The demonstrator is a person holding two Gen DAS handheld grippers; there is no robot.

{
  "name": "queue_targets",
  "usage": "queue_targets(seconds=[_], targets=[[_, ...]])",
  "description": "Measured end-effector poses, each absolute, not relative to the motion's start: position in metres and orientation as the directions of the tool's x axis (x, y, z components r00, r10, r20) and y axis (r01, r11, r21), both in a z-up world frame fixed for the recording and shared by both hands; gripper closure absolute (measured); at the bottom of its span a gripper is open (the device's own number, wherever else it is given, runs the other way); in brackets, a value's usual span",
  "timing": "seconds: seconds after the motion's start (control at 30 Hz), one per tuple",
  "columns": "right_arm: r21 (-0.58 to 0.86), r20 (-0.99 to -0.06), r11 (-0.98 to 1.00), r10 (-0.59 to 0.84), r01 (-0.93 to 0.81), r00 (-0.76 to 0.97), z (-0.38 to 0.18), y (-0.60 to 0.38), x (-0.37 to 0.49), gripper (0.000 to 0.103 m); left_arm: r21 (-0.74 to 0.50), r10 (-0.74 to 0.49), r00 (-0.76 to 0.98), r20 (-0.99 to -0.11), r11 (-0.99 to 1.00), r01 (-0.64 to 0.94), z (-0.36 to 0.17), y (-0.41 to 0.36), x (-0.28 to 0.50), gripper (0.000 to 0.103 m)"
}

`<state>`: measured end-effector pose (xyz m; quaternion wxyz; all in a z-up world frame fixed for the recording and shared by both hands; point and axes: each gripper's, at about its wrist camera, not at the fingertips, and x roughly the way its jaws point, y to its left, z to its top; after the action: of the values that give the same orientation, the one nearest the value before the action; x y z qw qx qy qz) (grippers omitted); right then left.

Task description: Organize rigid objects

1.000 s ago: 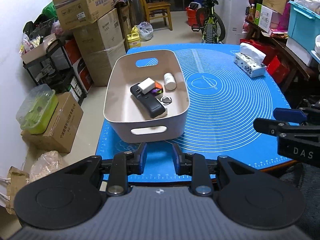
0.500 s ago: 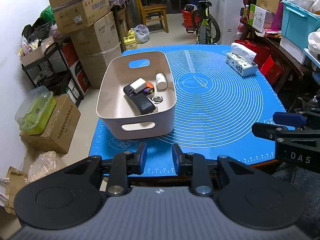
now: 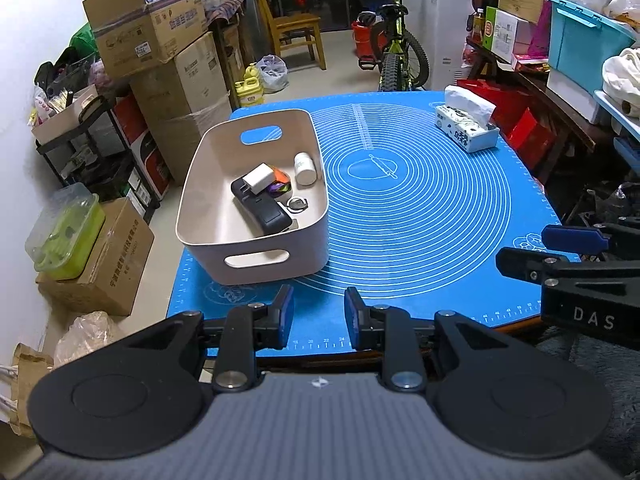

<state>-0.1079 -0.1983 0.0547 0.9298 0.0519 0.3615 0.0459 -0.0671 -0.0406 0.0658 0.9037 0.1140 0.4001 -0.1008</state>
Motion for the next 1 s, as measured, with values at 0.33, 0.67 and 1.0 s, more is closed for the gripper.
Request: queue_targets(seconds=[0.33,0.67,1.0], targets=[[0.12,-0.657,0.992,0.107,-0.037,0.747,0.0563,-0.2019,-0.1137,0.041,0.125,-0.095,0.659,-0.746,0.952,0.278,0.0658,-0.0446,-0.0696,0.074],[0.118,-0.661,0.992,0.105,-0.036,0.743,0.0554,-0.1975,-0.1158,0.041,0.122,-0.096,0.66,-0.745,0.953,0.277,0.0661,-0.0446,-0.0699,0.074],[0.108,-0.657,0.993,0.1,-0.038,0.747,0.0573,-0.1943,-0.1171,0.041,0.118,-0.101,0.66,-0.744,0.953,0.278,0.0679,-0.0444,-0.0701,0.074]])
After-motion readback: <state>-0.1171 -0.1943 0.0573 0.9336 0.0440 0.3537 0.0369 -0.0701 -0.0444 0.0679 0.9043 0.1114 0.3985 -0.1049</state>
